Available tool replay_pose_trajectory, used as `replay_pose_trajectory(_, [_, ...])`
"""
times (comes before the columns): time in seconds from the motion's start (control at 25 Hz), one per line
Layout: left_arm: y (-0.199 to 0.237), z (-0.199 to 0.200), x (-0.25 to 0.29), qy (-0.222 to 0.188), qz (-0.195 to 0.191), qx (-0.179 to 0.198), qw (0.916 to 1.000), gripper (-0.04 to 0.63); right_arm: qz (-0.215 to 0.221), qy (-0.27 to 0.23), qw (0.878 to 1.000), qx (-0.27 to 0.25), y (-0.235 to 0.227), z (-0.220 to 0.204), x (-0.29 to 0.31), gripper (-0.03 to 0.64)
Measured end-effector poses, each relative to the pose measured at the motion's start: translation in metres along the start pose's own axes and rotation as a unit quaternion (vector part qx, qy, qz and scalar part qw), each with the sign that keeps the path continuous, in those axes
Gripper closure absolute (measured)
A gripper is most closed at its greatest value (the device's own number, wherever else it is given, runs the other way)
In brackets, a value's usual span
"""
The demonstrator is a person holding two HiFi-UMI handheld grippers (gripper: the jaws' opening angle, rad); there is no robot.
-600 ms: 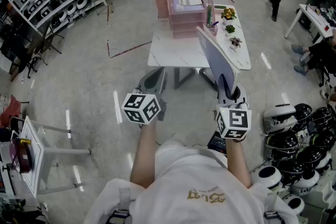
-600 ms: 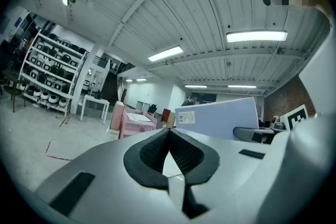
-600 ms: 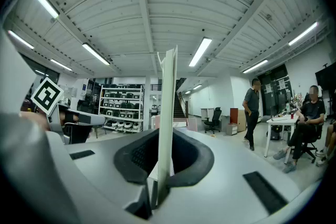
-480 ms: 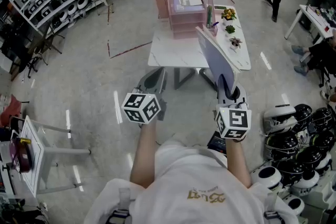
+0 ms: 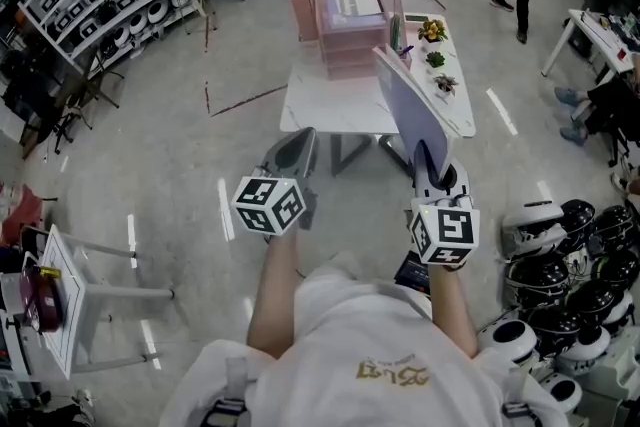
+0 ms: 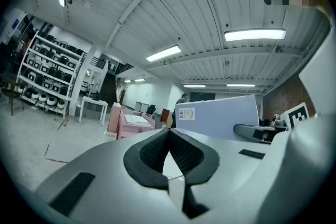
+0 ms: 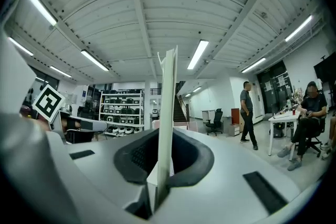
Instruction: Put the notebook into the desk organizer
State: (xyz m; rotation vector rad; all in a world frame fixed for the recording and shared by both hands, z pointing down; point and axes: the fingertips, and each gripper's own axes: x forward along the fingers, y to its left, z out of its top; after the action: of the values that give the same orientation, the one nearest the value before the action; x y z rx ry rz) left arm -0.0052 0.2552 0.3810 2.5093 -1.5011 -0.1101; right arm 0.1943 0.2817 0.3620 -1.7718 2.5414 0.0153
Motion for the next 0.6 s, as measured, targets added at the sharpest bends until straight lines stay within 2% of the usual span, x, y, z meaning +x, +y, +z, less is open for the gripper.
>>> replay_pose_trajectory(0.28, [0.007,0.005,0.02,0.0,0.003,0.001,1.0,0.58,0.005,-0.021,1.0,0.006,-0.013,0.016,0.021,0.574])
replay_pose_trajectory(0.6, [0.043,0.012,0.058,-0.002,0.01,-0.007,0.9999,0.58,0.011,-0.021,1.0,0.011,-0.023,0.017,0.074,0.574])
